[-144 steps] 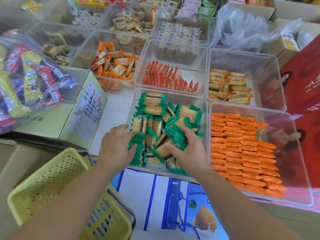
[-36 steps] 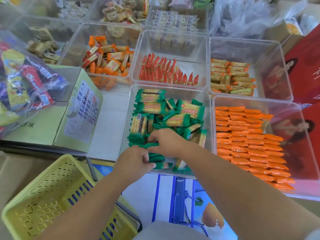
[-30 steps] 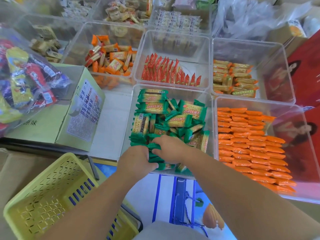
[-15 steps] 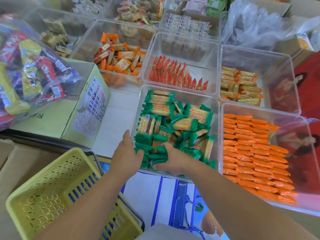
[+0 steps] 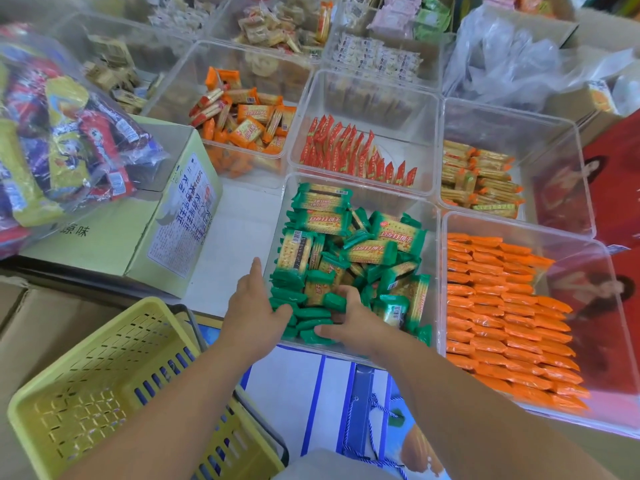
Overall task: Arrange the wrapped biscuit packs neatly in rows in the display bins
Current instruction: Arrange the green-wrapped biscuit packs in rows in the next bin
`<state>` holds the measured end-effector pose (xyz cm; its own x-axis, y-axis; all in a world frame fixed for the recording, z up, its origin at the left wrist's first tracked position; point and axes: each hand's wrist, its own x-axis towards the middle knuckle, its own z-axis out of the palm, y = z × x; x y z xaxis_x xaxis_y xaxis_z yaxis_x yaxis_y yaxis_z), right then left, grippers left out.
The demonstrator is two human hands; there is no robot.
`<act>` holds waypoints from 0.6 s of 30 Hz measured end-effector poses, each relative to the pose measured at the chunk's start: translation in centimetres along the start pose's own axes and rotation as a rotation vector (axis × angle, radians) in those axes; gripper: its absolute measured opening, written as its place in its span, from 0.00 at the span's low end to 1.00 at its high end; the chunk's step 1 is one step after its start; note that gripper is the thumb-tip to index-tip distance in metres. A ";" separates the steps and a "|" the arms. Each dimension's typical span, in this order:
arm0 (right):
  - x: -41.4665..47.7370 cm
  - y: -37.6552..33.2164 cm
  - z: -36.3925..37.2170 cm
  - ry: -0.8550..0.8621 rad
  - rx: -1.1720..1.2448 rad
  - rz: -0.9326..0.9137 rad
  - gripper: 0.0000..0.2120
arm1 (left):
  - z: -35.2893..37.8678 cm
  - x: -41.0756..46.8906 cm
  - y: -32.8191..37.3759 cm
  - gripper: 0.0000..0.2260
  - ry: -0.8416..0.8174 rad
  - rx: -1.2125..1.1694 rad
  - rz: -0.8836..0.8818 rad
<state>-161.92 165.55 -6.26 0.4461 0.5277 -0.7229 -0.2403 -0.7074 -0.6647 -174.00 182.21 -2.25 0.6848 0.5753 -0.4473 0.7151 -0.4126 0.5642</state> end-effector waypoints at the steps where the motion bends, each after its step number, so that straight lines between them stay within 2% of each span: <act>1: 0.1 0.0 0.1 0.028 -0.060 0.001 0.42 | -0.2 -0.5 0.3 0.42 0.058 0.103 0.037; 3: 0.1 -0.2 0.2 0.079 -0.178 0.011 0.40 | -0.3 -1.4 0.8 0.36 0.248 0.280 0.205; 5: 0.1 -0.6 0.3 0.122 -0.271 0.018 0.39 | -0.1 -2.1 1.2 0.21 0.391 0.320 0.435; 7: 0.0 -1.0 0.5 0.163 -0.376 -0.007 0.35 | 0.2 -2.4 1.7 0.11 0.294 0.373 0.546; 10: 0.1 -1.0 0.7 0.150 -0.388 -0.068 0.30 | 1.1 -2.4 2.2 0.11 0.036 0.529 0.455; 14: -0.3 -1.0 -0.3 0.023 -0.026 0.037 0.32 | 2.1 -1.5 2.6 0.13 -0.029 0.496 0.333; 16: -0.3 -0.7 -0.9 0.012 0.166 0.128 0.27 | 2.2 -1.0 2.9 0.13 -0.058 0.493 0.291; 18: -0.2 -0.6 -1.1 0.005 0.258 0.160 0.22 | 2.1 -0.7 3.3 0.14 -0.083 0.480 0.244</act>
<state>-160.89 165.30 -5.54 0.3893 0.4162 -0.8217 -0.5186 -0.6382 -0.5690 -171.81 178.96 -1.54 0.8339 0.3725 -0.4073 0.5040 -0.8147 0.2868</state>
